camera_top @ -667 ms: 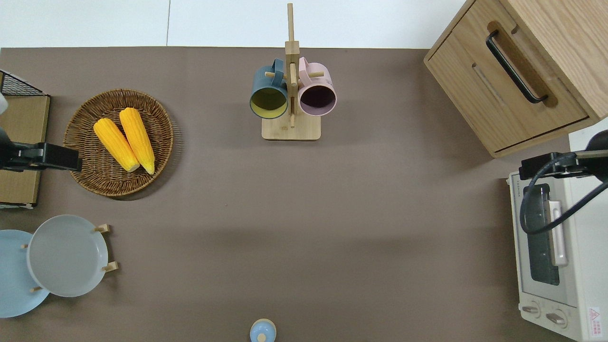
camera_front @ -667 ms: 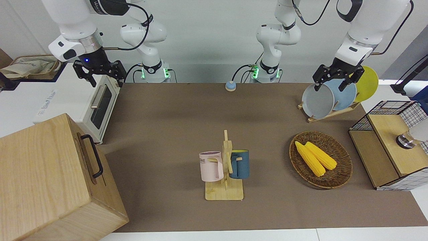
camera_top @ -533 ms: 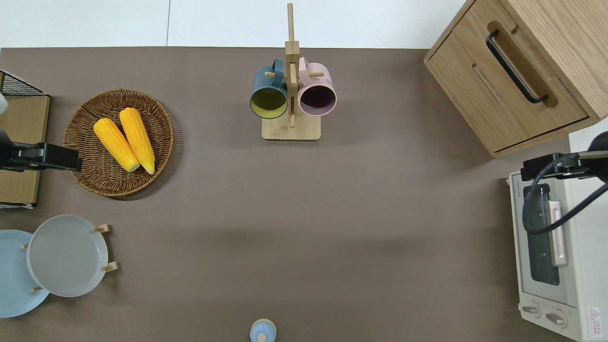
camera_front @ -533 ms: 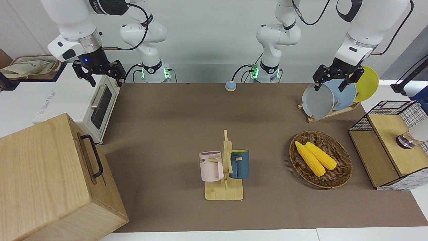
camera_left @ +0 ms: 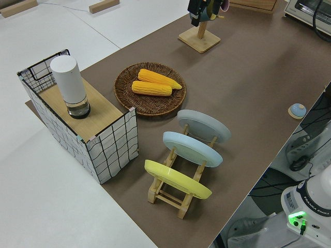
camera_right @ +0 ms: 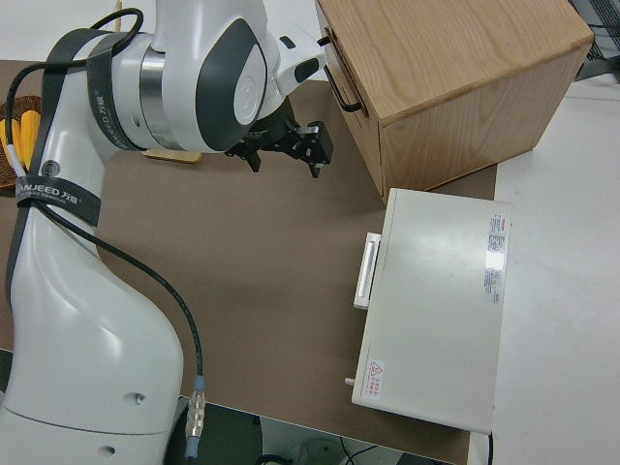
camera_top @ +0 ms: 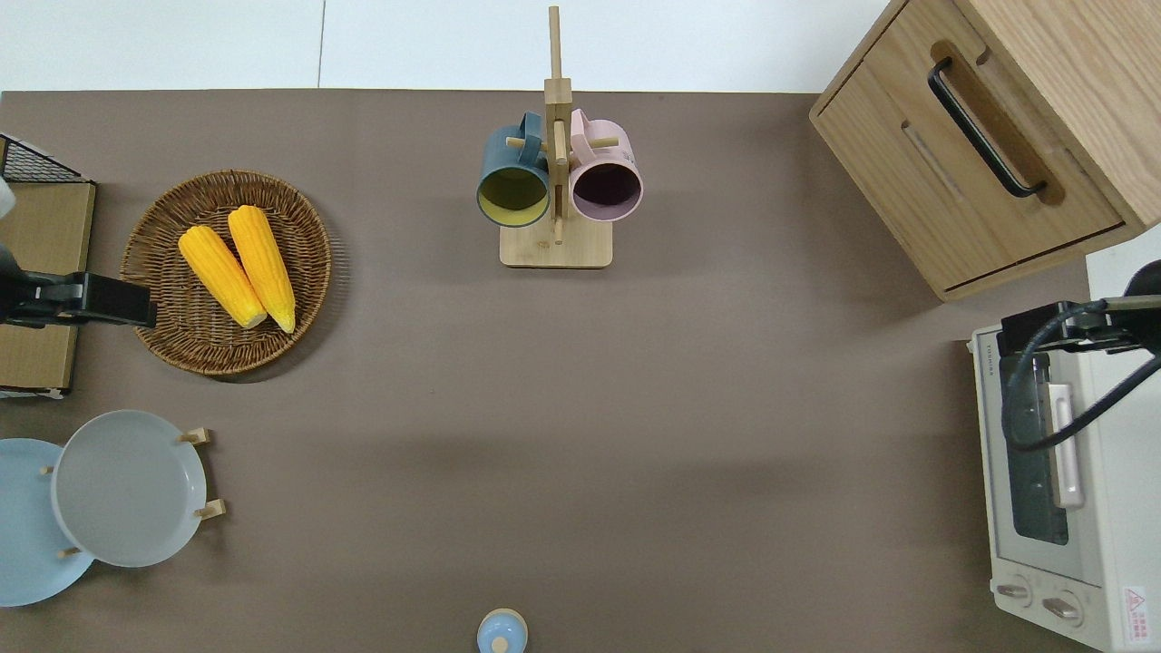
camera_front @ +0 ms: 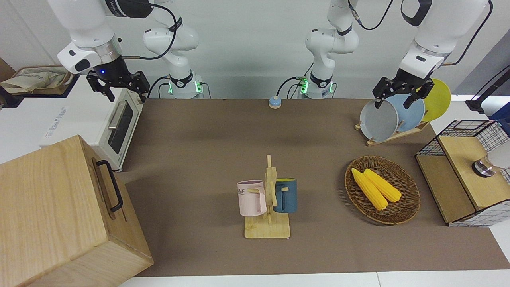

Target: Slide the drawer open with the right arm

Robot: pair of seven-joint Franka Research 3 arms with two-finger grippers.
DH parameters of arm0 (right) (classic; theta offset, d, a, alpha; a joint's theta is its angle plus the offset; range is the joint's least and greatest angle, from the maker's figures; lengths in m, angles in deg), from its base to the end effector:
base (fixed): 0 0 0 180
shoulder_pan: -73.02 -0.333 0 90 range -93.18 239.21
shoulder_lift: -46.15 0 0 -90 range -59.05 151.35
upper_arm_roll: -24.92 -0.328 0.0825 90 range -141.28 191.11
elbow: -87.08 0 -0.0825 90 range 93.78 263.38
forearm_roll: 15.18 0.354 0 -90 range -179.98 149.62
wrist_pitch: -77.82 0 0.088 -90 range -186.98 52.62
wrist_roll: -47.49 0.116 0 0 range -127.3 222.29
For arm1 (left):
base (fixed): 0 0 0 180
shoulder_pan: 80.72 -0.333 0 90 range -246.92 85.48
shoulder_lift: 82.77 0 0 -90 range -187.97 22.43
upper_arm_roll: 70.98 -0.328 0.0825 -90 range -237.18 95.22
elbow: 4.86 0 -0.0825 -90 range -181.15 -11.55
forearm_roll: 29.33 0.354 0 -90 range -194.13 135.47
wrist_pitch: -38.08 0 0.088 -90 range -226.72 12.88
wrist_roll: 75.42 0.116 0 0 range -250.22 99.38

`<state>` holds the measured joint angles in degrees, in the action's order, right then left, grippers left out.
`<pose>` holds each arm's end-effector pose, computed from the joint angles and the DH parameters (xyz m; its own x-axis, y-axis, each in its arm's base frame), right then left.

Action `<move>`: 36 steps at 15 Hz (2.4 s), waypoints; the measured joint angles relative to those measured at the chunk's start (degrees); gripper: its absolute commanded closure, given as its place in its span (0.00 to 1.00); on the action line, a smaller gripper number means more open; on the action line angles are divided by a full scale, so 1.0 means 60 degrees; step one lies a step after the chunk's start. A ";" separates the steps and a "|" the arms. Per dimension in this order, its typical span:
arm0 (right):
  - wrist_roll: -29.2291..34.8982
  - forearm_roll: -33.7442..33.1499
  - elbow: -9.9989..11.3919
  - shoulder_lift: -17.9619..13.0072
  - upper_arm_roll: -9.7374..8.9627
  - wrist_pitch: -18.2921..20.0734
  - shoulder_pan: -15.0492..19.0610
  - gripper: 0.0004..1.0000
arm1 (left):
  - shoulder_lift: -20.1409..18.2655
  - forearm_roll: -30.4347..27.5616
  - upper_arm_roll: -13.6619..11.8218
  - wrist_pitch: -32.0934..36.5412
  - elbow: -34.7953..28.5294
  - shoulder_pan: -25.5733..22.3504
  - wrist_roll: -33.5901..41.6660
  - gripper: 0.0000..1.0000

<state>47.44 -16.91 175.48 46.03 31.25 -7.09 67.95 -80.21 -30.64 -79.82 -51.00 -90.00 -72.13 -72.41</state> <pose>0.5140 -0.0151 0.6333 0.9980 -0.0237 -0.0588 -0.0220 -0.9993 0.0299 0.5381 -0.0025 0.6401 0.9985 -0.0488 0.0254 -0.0492 -0.9987 0.0147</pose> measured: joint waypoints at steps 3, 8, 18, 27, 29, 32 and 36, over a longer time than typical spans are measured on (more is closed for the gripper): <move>0.0001 -0.0057 -0.0068 -0.0001 0.0000 0.0039 0.0016 0.01 | 0.0000 0.0000 0.0000 0.0000 0.0000 0.0000 0.0000 0.00; 0.0002 -0.0381 -0.0072 0.0009 -0.0068 0.0269 -0.0007 0.01 | 0.0000 0.0000 0.0000 0.0000 0.0000 0.0000 0.0000 0.00; 0.0002 -0.0569 -0.0075 0.0017 -0.0141 0.0280 -0.0023 0.01 | 0.0000 0.0000 0.0000 0.0000 0.0000 0.0000 0.0000 0.00; 0.0052 -0.4054 -0.0077 0.0321 -0.0930 0.0323 -0.1140 0.01 | 0.0000 0.0000 0.0000 0.0000 0.0000 0.0000 0.0000 0.00; 0.0052 -0.5015 -0.0071 0.0503 -0.1356 0.0333 -0.1153 0.01 | 0.0000 0.0000 0.0000 0.0000 0.0000 0.0000 0.0000 0.00; 0.0052 -0.6247 -0.0026 0.0848 -0.1736 0.0338 -0.1226 0.01 | 0.0000 0.0000 0.0000 0.0000 0.0000 0.0000 0.0000 0.00; 0.0052 -0.7618 0.0100 0.1293 -0.1879 -0.0027 -0.1235 0.01 | 0.0000 0.0000 0.0000 0.0000 0.0000 0.0000 0.0000 0.00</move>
<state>47.76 -62.62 176.08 53.78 19.98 -7.25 60.54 -80.21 -30.64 -79.82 -51.00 -90.00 -72.13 -72.41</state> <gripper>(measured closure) 0.009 0.004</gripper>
